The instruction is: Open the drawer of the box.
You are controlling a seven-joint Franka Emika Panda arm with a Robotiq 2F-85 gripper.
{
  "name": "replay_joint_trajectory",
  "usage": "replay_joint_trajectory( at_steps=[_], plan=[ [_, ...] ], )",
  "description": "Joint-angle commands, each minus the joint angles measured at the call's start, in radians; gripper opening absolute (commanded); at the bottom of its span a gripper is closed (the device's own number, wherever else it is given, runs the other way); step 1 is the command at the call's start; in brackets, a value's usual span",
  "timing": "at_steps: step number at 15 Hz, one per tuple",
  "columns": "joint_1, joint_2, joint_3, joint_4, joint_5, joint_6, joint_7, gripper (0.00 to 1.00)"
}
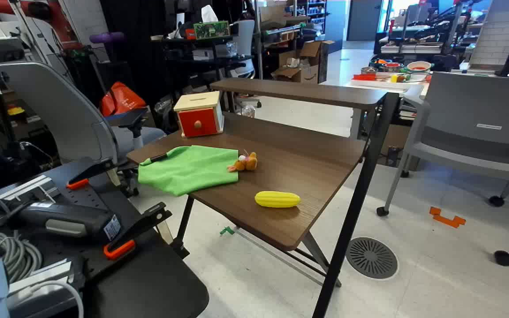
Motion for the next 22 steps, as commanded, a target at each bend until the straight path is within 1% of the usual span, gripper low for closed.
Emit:
replay_joint_trajectory(
  at_steps=[1,14,16,18,22],
  plan=[
    [-0.012,0.001,0.011,0.002,0.003,-0.001,-0.003,1.0],
    [-0.012,0.001,0.011,0.002,0.003,-0.001,-0.003,1.0],
    [-0.006,0.021,0.022,0.008,-0.014,0.032,0.002,1.0],
    [0.006,0.053,0.043,0.016,-0.036,0.092,-0.002,1.0],
    [0.048,0.141,0.106,0.028,-0.06,0.255,-0.009,1.0]
  ],
)
